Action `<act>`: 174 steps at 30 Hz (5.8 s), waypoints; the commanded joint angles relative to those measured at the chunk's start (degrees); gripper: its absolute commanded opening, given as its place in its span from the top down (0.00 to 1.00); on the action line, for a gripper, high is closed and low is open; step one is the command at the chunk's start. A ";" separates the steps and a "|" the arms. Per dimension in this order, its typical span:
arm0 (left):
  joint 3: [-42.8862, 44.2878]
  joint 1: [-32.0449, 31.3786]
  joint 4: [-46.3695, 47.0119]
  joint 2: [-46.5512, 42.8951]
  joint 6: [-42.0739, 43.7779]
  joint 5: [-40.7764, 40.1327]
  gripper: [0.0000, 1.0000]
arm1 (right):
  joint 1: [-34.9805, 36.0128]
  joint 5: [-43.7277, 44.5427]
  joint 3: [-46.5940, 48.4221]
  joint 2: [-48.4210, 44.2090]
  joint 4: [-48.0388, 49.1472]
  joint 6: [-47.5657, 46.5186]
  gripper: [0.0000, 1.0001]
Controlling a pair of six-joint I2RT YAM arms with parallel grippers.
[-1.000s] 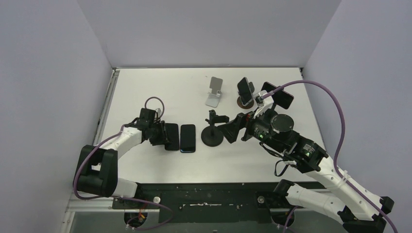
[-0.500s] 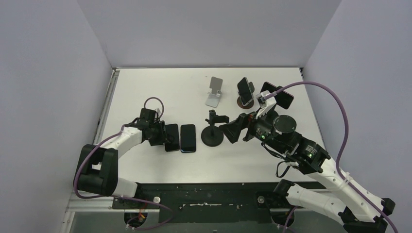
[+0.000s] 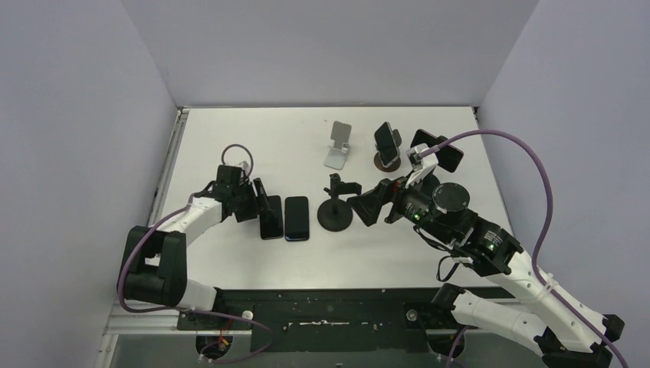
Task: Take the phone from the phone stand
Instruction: Place the phone at the center of the board, then pick up the phone stand at the center of the board, then place the phone stand at the center of the board.
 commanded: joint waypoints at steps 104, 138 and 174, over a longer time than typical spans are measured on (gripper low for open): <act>-2.93 -11.76 9.85 -33.30 5.74 -12.69 0.43 | -1.34 12.15 25.93 28.88 7.28 -8.03 1.00; -1.26 -12.28 3.40 -36.73 4.80 -27.85 0.44 | -11.26 3.84 32.81 57.43 53.50 -7.06 1.00; -1.69 -13.43 4.37 -36.88 5.08 -26.59 0.43 | -13.84 -1.03 21.74 61.29 64.05 -4.35 0.72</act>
